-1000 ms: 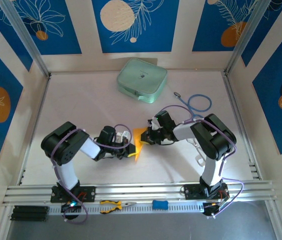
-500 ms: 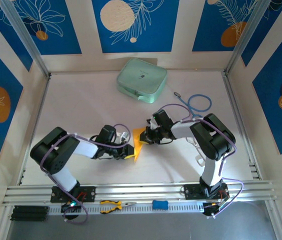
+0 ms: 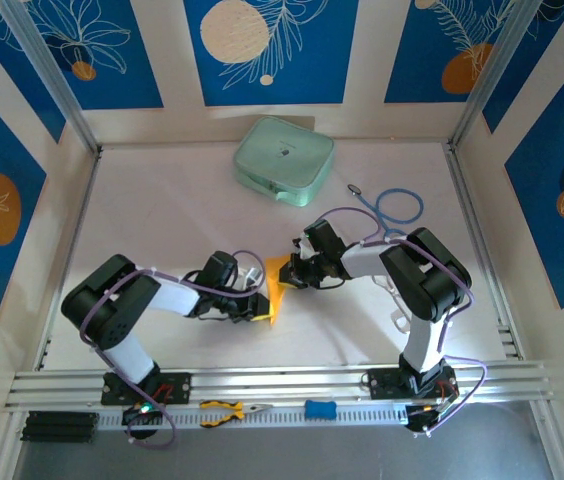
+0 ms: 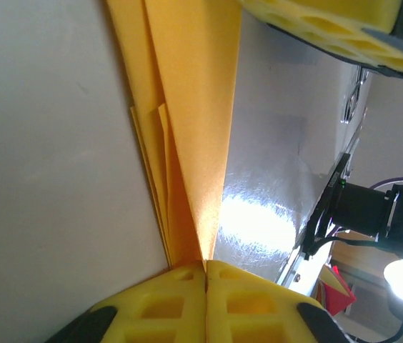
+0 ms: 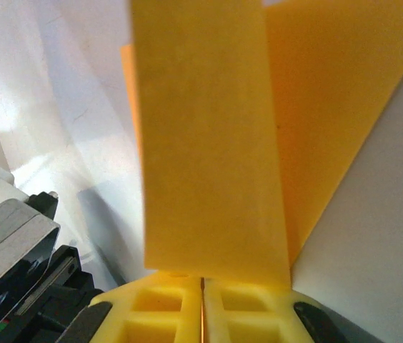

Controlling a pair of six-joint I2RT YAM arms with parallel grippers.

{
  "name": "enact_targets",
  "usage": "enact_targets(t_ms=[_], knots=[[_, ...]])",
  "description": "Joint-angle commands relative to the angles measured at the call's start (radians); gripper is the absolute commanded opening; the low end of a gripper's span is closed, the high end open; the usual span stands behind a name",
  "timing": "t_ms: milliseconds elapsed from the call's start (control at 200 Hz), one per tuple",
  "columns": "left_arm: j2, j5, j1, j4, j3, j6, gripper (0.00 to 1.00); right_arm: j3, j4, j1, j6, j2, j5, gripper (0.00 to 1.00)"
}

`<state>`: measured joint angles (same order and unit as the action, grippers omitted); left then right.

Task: Fold a paper plane with a square sheet of paper (pick it up from the middle)
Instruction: Fold the wing at the bottom-center of the table.

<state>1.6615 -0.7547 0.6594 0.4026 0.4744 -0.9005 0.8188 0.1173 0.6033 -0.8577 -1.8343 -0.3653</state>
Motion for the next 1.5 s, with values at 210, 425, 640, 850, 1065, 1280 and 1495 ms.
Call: enact_targets(t_ms=[210, 425, 640, 850, 1065, 1280, 1495], knots=[[0.025, -0.067, 0.028, -0.081, 0.004, 0.036, 0.00, -0.033, -0.110, 0.028, -0.008, -0.048, 0.110, 0.10], [0.022, -0.084, 0.040, -0.095, 0.007, 0.048, 0.06, -0.036, -0.125, 0.030, -0.015, -0.048, 0.131, 0.10], [0.025, -0.084, 0.060, -0.139, 0.016, 0.077, 0.00, -0.040, -0.133, 0.030, -0.019, -0.049, 0.142, 0.10], [0.026, -0.081, 0.061, -0.155, 0.008, 0.080, 0.08, -0.028, -0.146, 0.029, -0.022, -0.052, 0.152, 0.10], [0.030, -0.097, 0.065, -0.131, -0.002, 0.075, 0.01, -0.020, -0.153, 0.032, -0.028, -0.058, 0.157, 0.10], [0.026, -0.109, 0.072, -0.120, -0.009, 0.076, 0.00, -0.032, -0.150, 0.033, -0.026, -0.059, 0.156, 0.10], [-0.026, -0.065, 0.071, -0.149, -0.027, 0.078, 0.20, -0.045, -0.146, 0.035, -0.035, -0.053, 0.163, 0.09]])
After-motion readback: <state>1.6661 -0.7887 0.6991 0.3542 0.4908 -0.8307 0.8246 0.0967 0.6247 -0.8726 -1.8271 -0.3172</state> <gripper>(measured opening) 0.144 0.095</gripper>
